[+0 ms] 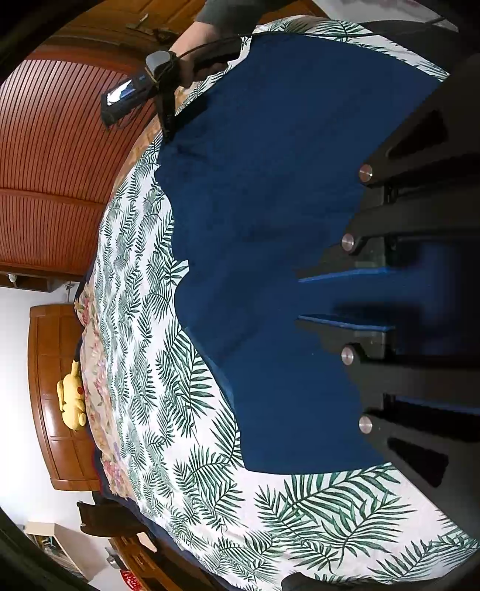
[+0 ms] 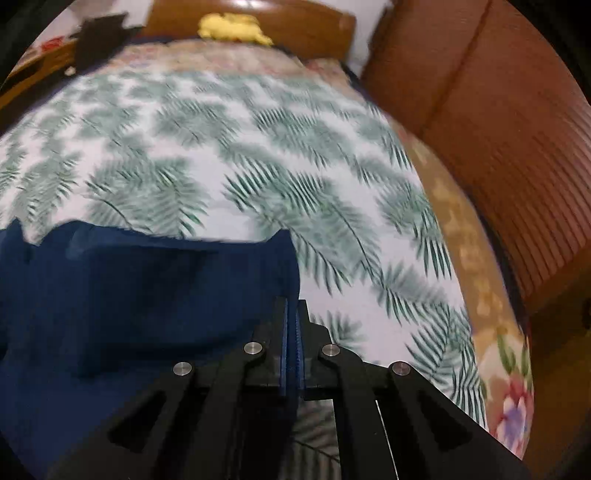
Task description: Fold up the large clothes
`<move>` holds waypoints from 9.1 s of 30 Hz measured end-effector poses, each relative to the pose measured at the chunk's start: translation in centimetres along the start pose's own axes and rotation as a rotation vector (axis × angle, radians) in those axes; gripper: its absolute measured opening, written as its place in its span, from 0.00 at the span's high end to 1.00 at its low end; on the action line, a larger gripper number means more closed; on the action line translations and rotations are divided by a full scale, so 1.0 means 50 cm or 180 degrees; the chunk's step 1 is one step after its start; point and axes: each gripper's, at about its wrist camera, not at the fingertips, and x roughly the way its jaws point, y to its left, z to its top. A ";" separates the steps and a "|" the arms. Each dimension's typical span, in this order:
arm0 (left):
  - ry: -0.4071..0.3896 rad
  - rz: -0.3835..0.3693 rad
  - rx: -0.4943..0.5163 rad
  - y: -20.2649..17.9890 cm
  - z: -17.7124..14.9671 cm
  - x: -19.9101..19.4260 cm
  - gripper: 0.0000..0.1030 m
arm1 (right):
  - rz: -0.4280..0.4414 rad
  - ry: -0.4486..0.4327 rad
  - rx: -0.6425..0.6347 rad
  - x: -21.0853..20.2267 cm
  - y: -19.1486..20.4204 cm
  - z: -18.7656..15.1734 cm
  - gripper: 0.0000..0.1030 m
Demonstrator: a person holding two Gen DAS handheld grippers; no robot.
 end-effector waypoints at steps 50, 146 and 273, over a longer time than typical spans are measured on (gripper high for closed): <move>-0.0103 0.0417 0.0226 -0.056 -0.037 -0.061 0.86 | 0.0782 -0.0343 -0.0112 -0.298 0.018 -0.363 0.76; -0.0459 -0.0064 0.0708 -0.523 0.160 -0.156 0.94 | 0.1260 -0.0923 0.0281 -0.248 -0.125 -0.420 0.42; 0.0580 0.0133 0.0067 -0.163 0.230 0.346 0.57 | 0.1695 -0.0328 0.0406 -0.176 -0.063 -0.447 0.25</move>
